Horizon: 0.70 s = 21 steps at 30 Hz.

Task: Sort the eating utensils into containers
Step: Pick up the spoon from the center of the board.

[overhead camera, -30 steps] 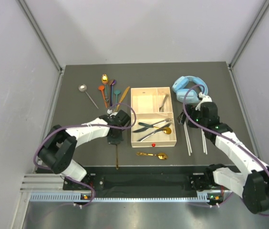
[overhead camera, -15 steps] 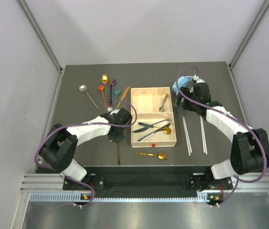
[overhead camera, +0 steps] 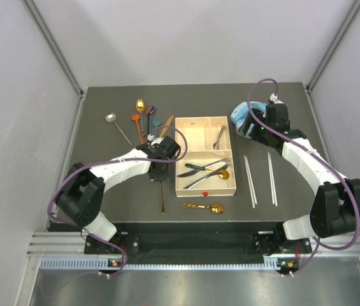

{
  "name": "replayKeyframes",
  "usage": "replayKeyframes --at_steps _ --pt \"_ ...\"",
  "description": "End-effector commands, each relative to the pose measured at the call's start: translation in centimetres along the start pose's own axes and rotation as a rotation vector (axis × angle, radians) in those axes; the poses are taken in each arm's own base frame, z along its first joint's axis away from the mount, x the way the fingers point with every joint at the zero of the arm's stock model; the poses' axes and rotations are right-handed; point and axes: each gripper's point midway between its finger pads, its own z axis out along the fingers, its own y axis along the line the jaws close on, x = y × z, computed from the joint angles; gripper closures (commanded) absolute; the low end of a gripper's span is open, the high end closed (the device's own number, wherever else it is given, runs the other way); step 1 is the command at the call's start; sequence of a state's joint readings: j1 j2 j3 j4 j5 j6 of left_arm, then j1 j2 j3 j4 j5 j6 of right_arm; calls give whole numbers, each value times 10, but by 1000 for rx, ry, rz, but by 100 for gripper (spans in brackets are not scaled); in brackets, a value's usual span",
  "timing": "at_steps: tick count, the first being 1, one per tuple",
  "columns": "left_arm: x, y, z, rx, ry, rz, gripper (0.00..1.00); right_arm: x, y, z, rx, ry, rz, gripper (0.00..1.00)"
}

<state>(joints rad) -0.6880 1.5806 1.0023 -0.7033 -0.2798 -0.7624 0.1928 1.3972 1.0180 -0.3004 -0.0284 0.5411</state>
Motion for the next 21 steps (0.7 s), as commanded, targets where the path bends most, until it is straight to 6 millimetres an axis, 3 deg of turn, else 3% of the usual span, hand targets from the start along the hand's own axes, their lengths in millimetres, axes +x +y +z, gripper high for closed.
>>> replayKeyframes --at_steps 1,9,21 --pt "-5 0 0 -28 16 34 100 -9 -1 -7 32 11 73 20" --pt "3 3 10 -47 34 31 100 15 -5 -2 29 92 109 20" --pt "-11 5 4 -79 47 45 100 16 4 -3 27 154 157 19"
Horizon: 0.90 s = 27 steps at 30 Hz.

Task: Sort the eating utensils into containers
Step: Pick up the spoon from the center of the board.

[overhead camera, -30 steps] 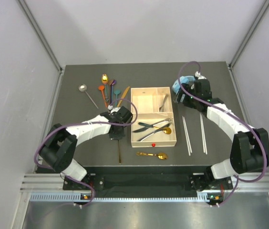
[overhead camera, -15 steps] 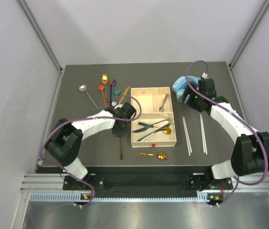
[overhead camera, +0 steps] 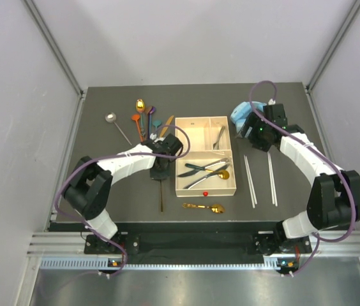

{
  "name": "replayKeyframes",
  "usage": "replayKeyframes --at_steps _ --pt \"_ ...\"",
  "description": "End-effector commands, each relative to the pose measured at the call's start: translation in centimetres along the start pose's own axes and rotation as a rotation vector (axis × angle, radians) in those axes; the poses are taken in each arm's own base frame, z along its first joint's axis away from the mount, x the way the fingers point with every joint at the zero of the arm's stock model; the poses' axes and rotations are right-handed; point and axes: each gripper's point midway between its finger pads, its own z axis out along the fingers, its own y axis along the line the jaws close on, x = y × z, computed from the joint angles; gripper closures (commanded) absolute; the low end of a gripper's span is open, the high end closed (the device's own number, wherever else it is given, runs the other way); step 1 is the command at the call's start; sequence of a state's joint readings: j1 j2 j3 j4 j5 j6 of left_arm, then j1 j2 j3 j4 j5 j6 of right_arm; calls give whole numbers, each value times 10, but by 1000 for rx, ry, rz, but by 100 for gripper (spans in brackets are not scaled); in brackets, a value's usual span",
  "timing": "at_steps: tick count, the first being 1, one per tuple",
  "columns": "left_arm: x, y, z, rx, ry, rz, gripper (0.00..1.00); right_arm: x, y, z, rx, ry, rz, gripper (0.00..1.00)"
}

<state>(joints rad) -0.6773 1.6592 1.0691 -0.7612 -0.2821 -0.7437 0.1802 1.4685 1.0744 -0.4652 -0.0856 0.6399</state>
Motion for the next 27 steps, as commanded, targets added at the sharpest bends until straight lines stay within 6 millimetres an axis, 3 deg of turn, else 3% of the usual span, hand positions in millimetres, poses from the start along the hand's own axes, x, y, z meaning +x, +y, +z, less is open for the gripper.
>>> replayKeyframes --at_steps 1,5,12,17,27 --pt "-10 4 -3 -31 3 27 100 -13 12 -11 -23 -25 38 19" --pt "-24 -1 -10 -13 -26 32 100 -18 12 -16 -14 -32 37 18" --pt "-24 4 -14 -9 -29 15 100 -11 8 -15 -5 -20 55 18" --pt "-27 15 -15 -29 -14 -1 100 -16 12 -13 -6 -15 54 18" --pt "-38 17 -24 -25 -43 3 100 -18 14 -12 -8 -10 47 18"
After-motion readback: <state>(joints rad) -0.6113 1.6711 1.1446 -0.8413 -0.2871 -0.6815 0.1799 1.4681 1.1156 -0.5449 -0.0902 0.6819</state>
